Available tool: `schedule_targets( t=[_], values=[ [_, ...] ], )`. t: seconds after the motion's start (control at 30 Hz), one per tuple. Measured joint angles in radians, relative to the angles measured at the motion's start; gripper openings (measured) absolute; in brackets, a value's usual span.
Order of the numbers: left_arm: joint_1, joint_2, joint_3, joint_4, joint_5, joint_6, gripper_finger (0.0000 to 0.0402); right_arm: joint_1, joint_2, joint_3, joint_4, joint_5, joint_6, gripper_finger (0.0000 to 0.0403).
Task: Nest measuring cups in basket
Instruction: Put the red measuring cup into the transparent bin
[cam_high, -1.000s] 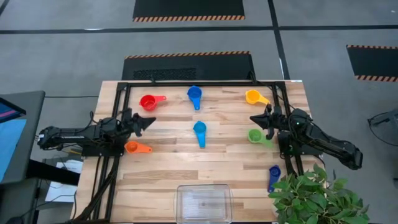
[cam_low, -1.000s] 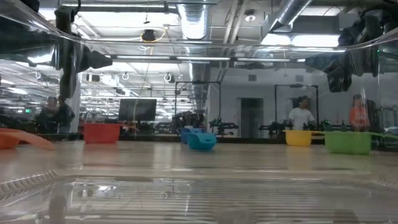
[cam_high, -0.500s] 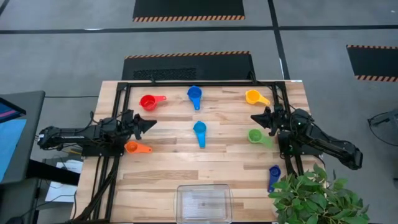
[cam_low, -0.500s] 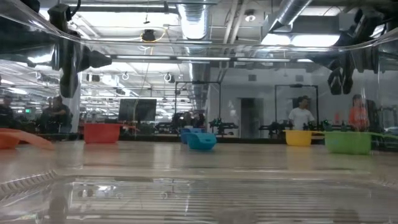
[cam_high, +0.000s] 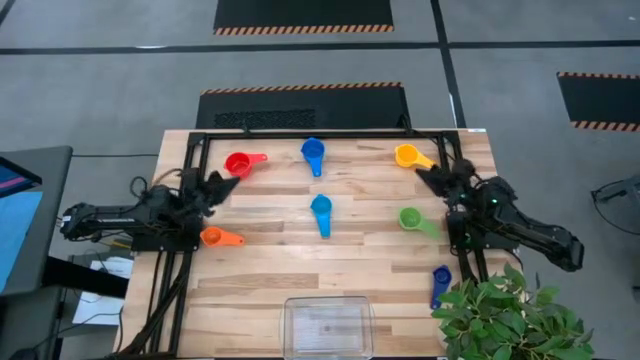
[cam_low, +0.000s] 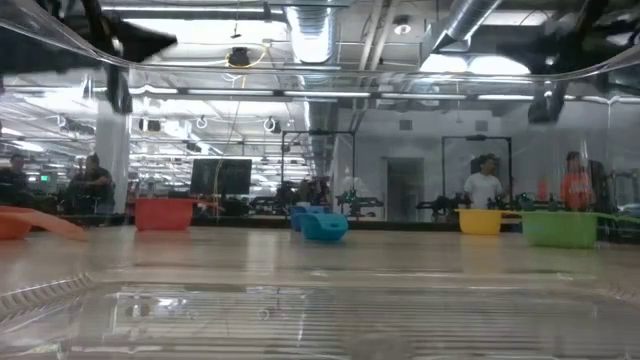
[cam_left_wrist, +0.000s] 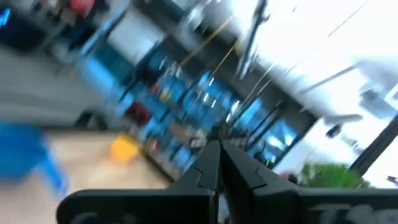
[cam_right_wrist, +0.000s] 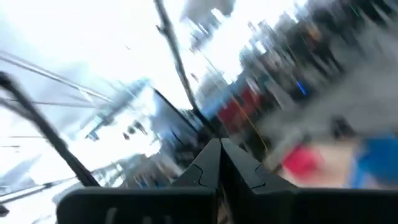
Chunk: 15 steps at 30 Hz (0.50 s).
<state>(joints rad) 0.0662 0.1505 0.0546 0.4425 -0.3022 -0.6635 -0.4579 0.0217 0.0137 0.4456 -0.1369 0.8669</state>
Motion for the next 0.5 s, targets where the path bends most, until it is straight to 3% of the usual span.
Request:
schedule_targets(
  t=[0.17,0.5],
  values=[
    [0.0,0.055,0.139,-0.201,0.001,0.077,0.0,0.059,0.017,0.002,0.202,0.037,-0.133,0.0033],
    [0.0,0.418,0.47,-0.412,0.078,0.294,0.0,0.11,0.018,0.002,0.189,0.101,-0.172,0.0033]
  ],
)
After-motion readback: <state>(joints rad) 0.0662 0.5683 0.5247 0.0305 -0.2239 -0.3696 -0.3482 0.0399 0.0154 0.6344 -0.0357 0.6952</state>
